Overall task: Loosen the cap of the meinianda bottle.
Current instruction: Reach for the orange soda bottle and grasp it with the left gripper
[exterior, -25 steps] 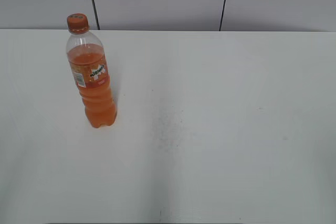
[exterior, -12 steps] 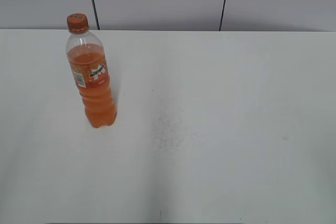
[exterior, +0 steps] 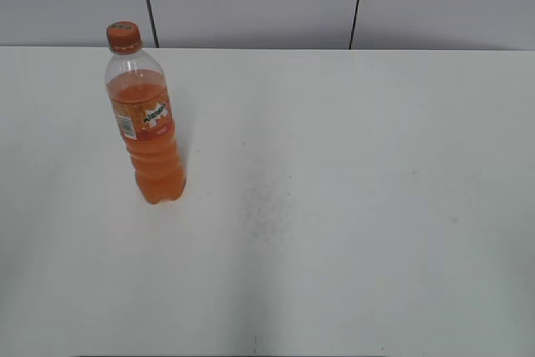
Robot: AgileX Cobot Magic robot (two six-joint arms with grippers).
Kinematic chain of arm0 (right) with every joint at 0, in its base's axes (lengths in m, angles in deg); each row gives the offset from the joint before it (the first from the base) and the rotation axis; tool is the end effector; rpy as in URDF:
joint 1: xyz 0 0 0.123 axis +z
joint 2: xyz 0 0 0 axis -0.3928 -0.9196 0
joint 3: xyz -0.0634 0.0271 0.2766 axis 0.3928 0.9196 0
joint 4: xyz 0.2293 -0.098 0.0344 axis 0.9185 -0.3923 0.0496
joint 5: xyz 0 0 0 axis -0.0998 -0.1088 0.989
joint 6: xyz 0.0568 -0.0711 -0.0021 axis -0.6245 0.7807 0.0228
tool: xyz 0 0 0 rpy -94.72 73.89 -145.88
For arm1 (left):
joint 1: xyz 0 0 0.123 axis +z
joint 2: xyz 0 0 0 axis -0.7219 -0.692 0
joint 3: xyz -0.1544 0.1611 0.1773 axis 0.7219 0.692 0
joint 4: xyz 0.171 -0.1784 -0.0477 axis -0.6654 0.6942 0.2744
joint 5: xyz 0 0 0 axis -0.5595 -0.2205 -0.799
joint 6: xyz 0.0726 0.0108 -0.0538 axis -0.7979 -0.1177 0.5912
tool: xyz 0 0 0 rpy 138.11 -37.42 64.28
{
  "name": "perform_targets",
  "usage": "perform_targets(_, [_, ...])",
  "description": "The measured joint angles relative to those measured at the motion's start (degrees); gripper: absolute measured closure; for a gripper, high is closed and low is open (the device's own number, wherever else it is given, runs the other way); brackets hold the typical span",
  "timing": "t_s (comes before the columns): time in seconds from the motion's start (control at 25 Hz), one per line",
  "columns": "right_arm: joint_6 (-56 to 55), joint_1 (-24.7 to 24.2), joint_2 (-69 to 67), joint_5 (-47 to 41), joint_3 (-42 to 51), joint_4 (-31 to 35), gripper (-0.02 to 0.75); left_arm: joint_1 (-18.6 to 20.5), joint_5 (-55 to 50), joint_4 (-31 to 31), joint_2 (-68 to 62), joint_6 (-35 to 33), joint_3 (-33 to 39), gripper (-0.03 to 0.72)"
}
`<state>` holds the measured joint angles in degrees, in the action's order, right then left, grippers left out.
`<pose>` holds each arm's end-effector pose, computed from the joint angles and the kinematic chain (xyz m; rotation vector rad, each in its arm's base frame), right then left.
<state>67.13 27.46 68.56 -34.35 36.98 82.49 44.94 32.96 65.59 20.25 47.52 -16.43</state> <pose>-0.0083 0.0001 0.2764 -0.1073 2.0646 0.0399 0.0467 -0.0059 0.3240 0.0646 1.5410 -0.0548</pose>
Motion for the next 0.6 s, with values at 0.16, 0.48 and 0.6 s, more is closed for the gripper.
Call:
perform_targets(0.16, [0.00,0.00,0.00,0.00,0.00,0.00,0.175,0.00,13.93,1.99,-4.20,0.20,8.62,0.252])
perform_targets(0.48, [0.00,0.00,0.00,0.00,0.00,0.00,0.175,0.00,28.25,-4.78,-17.05,6.06,15.18,0.252])
perform_targets(0.6, [0.00,0.00,0.00,0.00,0.00,0.00,0.175,0.00,33.51,-14.32,-23.98,13.18,15.18,0.252])
